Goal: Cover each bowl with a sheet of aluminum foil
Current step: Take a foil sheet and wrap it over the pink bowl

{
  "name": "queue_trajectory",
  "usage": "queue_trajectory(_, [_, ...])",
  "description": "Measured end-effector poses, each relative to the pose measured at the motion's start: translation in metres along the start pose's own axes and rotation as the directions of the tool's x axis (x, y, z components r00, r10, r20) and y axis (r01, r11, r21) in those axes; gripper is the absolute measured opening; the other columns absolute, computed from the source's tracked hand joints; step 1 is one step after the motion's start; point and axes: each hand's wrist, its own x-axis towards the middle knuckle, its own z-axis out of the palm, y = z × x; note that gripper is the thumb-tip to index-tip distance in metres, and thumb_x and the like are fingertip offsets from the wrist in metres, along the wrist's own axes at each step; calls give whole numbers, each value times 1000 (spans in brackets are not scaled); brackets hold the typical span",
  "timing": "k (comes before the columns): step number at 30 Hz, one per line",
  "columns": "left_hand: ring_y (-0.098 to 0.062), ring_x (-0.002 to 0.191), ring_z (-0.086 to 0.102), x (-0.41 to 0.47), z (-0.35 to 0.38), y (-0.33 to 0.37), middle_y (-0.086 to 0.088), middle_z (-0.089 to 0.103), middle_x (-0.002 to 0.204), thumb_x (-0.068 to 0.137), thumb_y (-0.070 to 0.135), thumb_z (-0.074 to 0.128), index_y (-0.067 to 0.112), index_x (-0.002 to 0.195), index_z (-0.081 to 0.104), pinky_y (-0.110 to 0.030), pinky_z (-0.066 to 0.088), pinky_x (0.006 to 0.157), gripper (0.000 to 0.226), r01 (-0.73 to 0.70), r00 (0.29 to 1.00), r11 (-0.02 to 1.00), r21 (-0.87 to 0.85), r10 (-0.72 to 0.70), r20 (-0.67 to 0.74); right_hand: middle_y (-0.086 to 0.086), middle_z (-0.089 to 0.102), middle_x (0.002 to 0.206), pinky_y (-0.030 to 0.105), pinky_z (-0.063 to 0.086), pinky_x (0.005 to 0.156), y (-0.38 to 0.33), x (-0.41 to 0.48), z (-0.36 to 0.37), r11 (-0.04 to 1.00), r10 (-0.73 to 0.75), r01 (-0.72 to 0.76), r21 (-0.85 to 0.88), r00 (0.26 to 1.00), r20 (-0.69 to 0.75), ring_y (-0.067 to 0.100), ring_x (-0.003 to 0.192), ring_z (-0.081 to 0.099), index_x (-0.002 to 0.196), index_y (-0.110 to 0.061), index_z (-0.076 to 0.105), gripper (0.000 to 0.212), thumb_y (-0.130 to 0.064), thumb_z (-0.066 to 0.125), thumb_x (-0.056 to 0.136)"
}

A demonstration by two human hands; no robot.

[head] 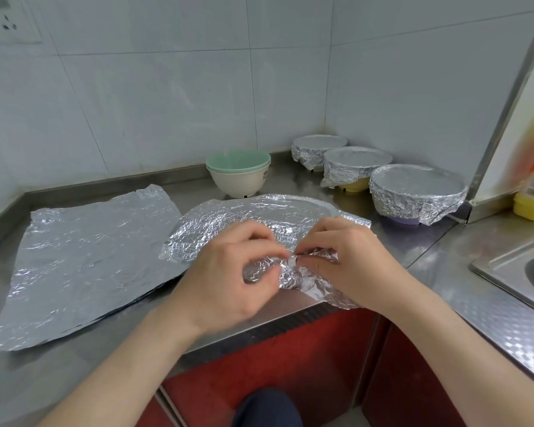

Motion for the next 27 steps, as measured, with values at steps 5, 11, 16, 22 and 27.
queue_trajectory(5, [-5, 79, 58, 12, 3, -14, 15, 63, 86, 80, 40, 69, 27, 90, 77, -32, 51, 69, 18, 61, 998, 993, 105, -63, 15, -4, 64, 82, 43, 52, 66, 1, -3, 7, 992, -64, 57, -112, 996, -61, 22, 79, 59, 85, -18, 76, 10, -26, 72, 79])
queue_trajectory(11, [-9, 78, 60, 17, 4, -20, 11, 67, 84, 88, 37, 60, 19, 88, 75, -33, 51, 69, 23, -92, 994, 975, 201, 77, 81, -3, 62, 79, 37, 50, 56, 1, -5, 18, 962, -138, 102, -253, 982, -131, 22, 74, 54, 81, -17, 73, 18, -29, 61, 84])
queue_trajectory(16, [-18, 77, 55, 17, 10, -26, 2, 62, 82, 96, 29, 51, 13, 87, 68, -38, 50, 61, 25, -197, 979, 907, 373, 166, 115, -1, 58, 76, 29, 41, 62, 3, -2, 24, 931, -219, 160, -329, 964, -149, 20, 71, 50, 76, -13, 68, 8, -14, 64, 83])
queue_trajectory(22, [-17, 81, 59, 19, 9, 5, 8, 63, 84, 94, 39, 40, 21, 91, 71, -38, 53, 64, 35, -102, 986, 925, 365, 47, 158, -6, 63, 79, 30, 45, 68, 11, -9, -1, 967, -138, 122, -222, 989, -59, 15, 77, 52, 78, -18, 72, 9, -23, 64, 80])
queue_trajectory(27, [-1, 111, 51, 36, -21, 17, 17, 62, 123, 95, 30, 57, 26, 118, 68, -20, 36, 94, 26, -37, 981, 965, 261, -15, 194, -11, 67, 91, 18, 42, 79, 14, -13, -22, 999, -10, 7, -35, 998, -67, 8, 86, 57, 92, -24, 77, 13, -26, 75, 80])
